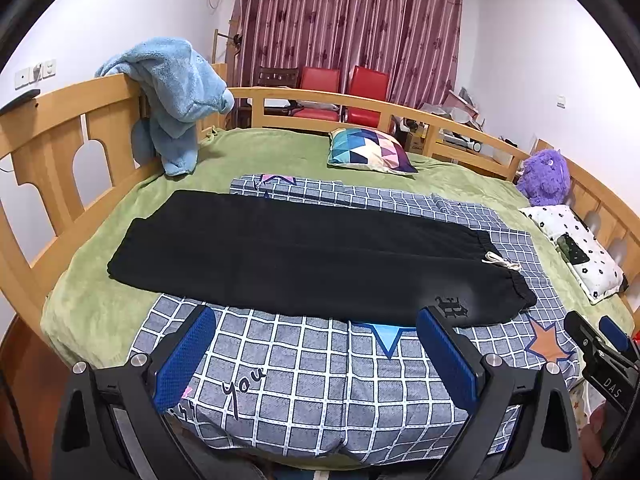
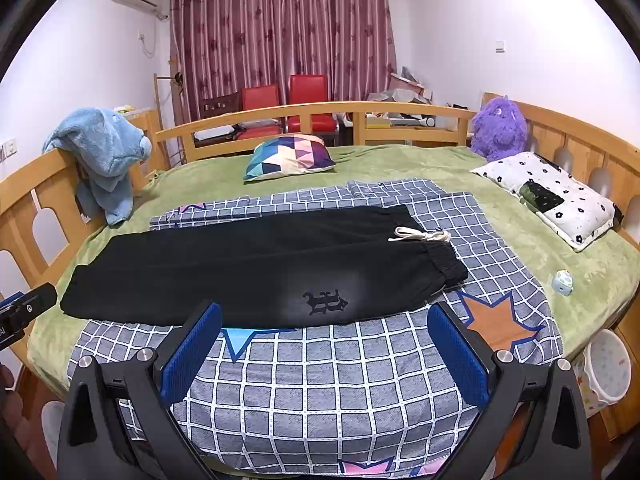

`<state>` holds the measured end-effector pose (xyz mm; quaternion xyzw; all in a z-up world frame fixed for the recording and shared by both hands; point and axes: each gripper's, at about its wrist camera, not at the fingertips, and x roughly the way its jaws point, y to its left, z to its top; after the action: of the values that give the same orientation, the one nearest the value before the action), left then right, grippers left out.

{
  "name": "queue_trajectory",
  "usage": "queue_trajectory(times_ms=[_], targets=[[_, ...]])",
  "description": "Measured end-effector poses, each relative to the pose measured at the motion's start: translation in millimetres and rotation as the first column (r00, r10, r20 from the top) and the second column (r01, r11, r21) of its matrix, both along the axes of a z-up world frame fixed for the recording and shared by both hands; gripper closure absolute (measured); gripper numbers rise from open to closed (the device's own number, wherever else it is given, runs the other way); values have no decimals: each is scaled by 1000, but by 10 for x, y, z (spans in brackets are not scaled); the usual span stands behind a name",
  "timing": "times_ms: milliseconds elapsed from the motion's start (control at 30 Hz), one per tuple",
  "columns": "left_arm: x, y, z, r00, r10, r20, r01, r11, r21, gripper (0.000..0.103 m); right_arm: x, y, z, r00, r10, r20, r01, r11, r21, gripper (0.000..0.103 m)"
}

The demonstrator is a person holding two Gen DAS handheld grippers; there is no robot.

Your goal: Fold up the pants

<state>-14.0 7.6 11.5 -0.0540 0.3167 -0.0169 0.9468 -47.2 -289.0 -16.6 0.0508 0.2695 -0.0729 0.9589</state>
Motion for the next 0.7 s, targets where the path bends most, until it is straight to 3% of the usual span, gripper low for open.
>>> queue_trajectory(times_ms=[700], targets=[[-3, 11, -2, 1000, 1, 0, -1, 1000, -2, 1, -52, 103, 50, 1000, 9, 19, -9, 1000, -23, 2]])
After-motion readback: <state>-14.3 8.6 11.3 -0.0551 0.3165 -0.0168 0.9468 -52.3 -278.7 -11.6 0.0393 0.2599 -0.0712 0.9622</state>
